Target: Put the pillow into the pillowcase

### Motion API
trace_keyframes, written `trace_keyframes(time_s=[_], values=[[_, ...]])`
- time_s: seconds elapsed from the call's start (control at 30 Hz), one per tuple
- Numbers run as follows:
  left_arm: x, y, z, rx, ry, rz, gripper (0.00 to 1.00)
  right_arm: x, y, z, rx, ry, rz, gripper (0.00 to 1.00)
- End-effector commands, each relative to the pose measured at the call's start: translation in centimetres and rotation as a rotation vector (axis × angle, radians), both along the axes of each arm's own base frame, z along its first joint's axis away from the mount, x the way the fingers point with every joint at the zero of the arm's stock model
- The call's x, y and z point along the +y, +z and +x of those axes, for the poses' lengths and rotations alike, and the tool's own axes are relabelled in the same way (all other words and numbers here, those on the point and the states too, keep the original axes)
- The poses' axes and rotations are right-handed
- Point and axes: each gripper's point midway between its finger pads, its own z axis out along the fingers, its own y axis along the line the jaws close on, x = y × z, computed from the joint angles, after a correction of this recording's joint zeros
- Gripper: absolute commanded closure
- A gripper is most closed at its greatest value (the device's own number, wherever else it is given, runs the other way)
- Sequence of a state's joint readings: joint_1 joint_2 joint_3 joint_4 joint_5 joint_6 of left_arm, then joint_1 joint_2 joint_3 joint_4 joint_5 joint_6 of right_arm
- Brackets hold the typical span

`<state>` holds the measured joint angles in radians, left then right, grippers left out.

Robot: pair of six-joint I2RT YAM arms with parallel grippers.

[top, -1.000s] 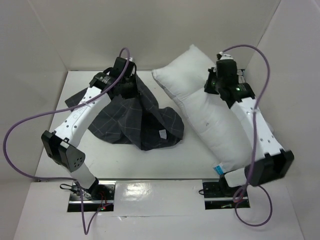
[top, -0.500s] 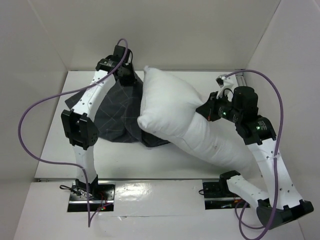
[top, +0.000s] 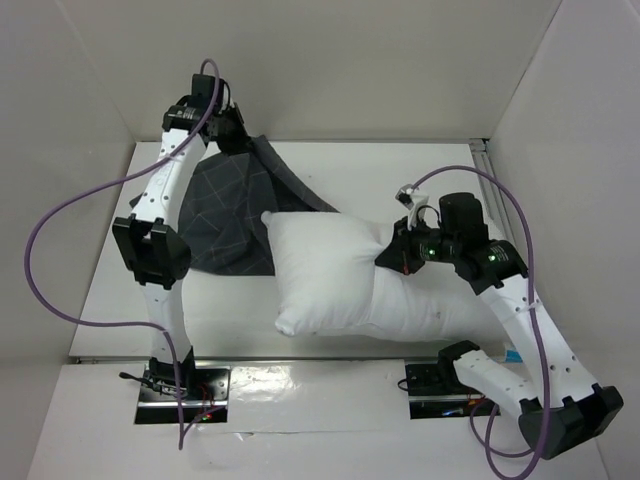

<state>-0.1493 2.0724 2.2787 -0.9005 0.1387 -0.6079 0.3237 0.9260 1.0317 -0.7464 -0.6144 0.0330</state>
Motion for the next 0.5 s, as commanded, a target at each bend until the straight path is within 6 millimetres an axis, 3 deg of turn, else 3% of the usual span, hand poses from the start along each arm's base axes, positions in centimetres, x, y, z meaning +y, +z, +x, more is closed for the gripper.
trace_keyframes(time_s=[0.0, 0.07, 0.2, 0.23, 0.27, 0.33, 0.37, 0.47], values=[[-1.3, 1.0, -1.1, -0.023, -0.055, -0.028, 1.00, -0.1, 0.2, 0.5, -0.040, -0.035, -0.028, 1.00], [-1.9, 1.2, -2.8, -0.029, -0.090, 0.002, 1.00, -1.0, -1.2, 2.3, 0.001, -0.139, -0.090, 1.00], [-1.9, 1.0, -6.3, -0.030, -0.110, 0.064, 1.00, -1.9, -1.5, 4.5, 0.019, -0.256, -0.133, 1.00], [-2.2, 0.8, -7.3, -0.021, -0.122, 0.065, 1.00, -2.2, -0.9, 4.9, 0.006, -0.286, -0.133, 1.00], [-2.5, -0.6, -8.6, 0.021, -0.136, 0.073, 1.00, -2.3, -0.6, 5.5, -0.008, -0.304, -0.138, 1.00], [-2.7, 0.3, -10.4, -0.002, -0.149, 0.069, 1.00, -3.1, 0.5, 6.7, -0.026, -0.389, -0.144, 1.00], [-2.8, -0.6, -11.3, 0.019, -0.165, 0.079, 1.00, -3.2, 1.2, 7.4, -0.028, -0.419, -0.137, 1.00], [-3.9, -0.1, -13.7, 0.007, -0.222, 0.076, 1.00, -4.3, 2.1, 9.0, -0.056, -0.523, -0.151, 1.00]])
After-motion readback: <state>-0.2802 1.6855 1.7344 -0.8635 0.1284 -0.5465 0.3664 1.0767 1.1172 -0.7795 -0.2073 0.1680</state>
